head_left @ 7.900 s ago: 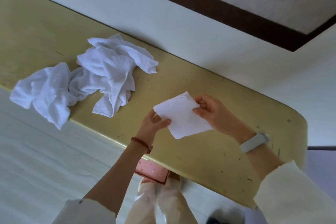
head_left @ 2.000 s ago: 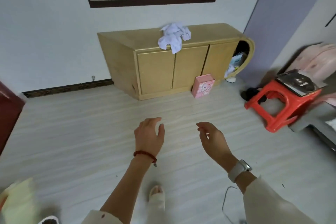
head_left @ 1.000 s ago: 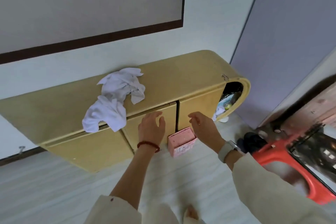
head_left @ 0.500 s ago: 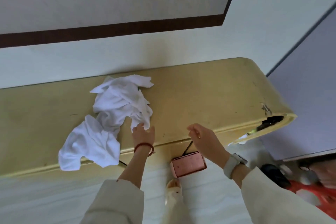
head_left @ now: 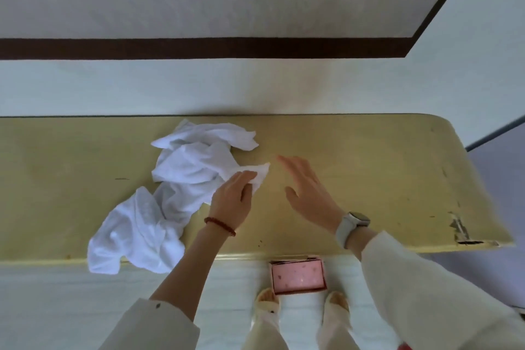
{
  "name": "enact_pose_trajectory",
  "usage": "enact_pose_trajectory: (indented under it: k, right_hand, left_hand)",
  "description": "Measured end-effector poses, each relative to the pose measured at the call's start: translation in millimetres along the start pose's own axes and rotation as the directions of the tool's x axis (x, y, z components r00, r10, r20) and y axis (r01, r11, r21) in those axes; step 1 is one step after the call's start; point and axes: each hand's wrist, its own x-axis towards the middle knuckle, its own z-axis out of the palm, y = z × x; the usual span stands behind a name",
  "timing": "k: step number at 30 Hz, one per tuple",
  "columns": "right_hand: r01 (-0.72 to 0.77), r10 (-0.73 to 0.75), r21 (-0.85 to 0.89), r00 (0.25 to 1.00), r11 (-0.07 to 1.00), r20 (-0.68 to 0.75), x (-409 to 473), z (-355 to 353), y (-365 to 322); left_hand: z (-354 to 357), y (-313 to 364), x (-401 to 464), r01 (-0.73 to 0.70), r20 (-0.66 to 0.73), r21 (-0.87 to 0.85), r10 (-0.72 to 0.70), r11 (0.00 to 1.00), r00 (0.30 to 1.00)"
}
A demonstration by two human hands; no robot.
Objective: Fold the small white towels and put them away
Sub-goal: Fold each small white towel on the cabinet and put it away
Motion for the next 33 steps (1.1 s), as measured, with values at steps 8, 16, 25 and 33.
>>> enact_pose_trajectory:
  k: [8,16,25,33]
  right_hand:
    - [0.178,-0.192,0.185,0.980,0.967,0.060,12,-57,21]
    - [0.128,-0.112,0.121,0.985,0.984,-0.130,-18,-155,100]
    - [0.064,-0.091,-0.075,0.899,0.995,-0.429,-22,-267,189]
    - [0.152,-0.116,0.013,0.804,0.988,-0.583,-47,-307,212]
  left_hand:
    - [-22,85,18,-0.068,-0.079,0.003,0.068,0.998,0.995]
    - [41,202,36,-0.003,-0.028,-0.011,0.003,1.000,1.000]
    - [89,242,92,0.064,-0.027,0.276,-0.058,0.959,0.998]
    - [88,246,97,-0.139,-0.278,0.230,0.202,0.963,0.939]
